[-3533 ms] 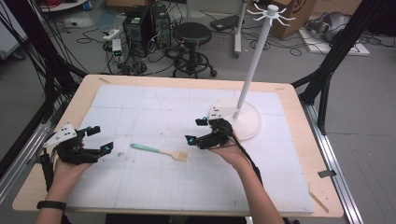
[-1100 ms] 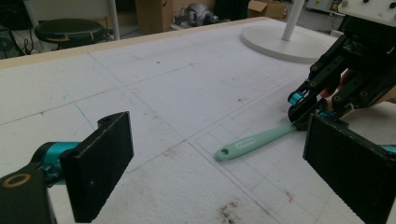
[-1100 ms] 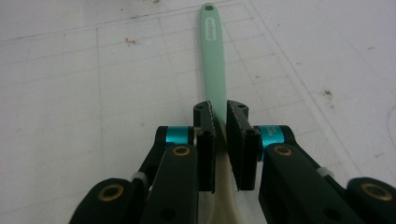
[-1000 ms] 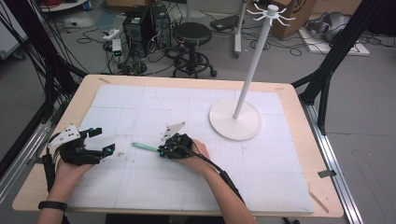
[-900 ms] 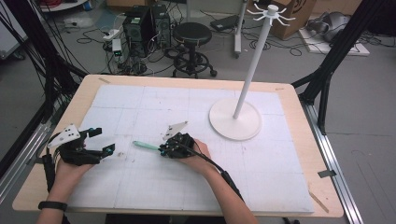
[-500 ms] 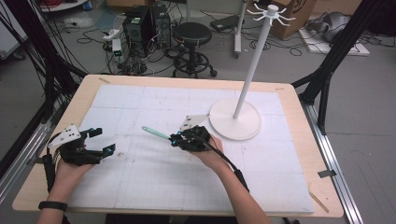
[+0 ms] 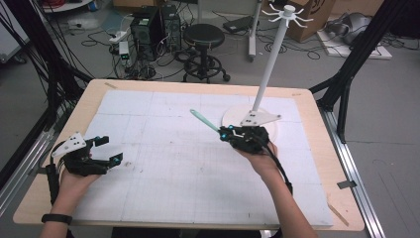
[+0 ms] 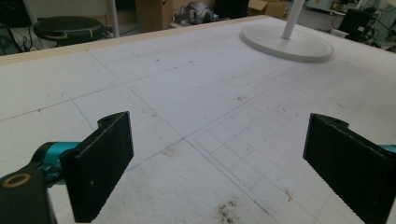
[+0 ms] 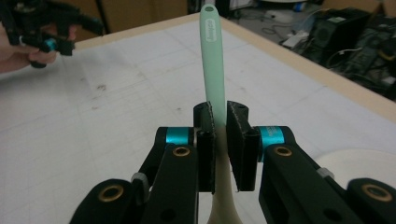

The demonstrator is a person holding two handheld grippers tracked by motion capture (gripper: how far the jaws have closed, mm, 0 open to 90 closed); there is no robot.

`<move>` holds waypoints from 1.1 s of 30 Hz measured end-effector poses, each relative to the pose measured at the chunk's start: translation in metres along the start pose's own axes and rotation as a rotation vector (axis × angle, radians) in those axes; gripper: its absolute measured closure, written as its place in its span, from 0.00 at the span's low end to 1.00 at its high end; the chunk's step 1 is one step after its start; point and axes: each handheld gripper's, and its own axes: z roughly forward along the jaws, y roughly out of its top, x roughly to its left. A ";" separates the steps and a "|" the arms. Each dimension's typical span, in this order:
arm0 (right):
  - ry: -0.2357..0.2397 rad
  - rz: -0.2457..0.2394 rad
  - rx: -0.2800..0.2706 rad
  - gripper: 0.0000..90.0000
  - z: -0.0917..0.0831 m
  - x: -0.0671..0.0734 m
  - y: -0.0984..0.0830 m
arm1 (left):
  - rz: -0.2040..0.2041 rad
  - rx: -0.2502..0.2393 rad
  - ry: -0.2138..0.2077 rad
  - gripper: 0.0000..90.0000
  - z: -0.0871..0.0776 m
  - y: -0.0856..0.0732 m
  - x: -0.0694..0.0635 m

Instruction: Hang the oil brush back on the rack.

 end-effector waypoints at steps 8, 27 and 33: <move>-0.095 0.039 -0.074 0.92 -0.064 -0.018 0.001 | -0.002 0.010 -0.001 0.10 0.002 -0.002 -0.001; -0.284 0.083 -0.237 0.92 -0.186 -0.051 0.025 | -0.004 0.020 -0.005 0.11 0.003 -0.003 -0.001; -0.326 0.089 -0.268 0.92 -0.210 -0.056 0.036 | -0.007 0.019 -0.006 0.11 0.003 -0.003 -0.001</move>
